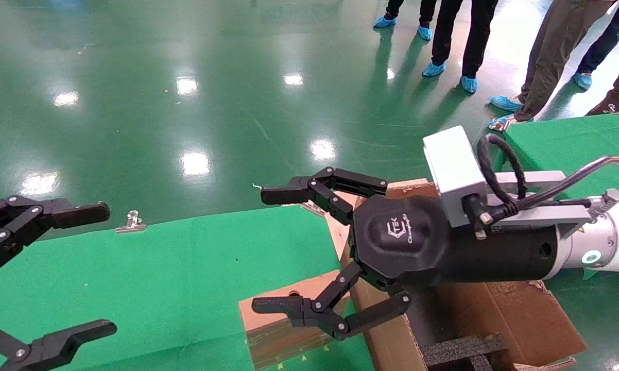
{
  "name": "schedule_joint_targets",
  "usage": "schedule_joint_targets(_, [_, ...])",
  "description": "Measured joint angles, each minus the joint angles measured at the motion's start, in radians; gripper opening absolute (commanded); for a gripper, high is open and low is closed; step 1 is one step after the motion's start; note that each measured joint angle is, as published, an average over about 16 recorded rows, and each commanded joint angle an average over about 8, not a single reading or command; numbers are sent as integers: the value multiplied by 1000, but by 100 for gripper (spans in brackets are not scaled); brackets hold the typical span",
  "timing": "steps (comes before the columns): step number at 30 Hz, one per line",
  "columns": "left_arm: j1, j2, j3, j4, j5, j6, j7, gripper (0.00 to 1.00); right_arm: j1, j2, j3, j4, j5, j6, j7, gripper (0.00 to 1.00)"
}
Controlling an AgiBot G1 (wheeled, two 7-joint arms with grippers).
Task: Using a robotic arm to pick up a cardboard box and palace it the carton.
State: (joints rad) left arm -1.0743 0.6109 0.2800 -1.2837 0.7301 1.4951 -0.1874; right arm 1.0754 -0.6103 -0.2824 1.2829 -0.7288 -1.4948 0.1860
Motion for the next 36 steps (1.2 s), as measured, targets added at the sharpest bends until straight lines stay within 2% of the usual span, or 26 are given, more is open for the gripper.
schedule_joint_targets(16, [0, 0, 0, 0, 0, 0, 0, 100, 0, 0, 0, 0, 0, 0, 0, 100])
schedule_joint_targets(18, [0, 0, 0, 0, 0, 0, 0, 90, 0, 0, 0, 0, 0, 0, 0, 100])
schedule_joint_targets(24, [0, 0, 0, 0, 0, 0, 0, 17, 0, 0, 0, 0, 0, 0, 0, 100])
schedule_joint_targets(26, [0, 0, 0, 0, 0, 0, 0, 1, 0, 0, 0, 0, 0, 0, 0, 100])
schedule_joint_targets(36, [0, 0, 0, 0, 0, 0, 0, 0, 37, 3, -20, 4, -48, -14, 6, 100])
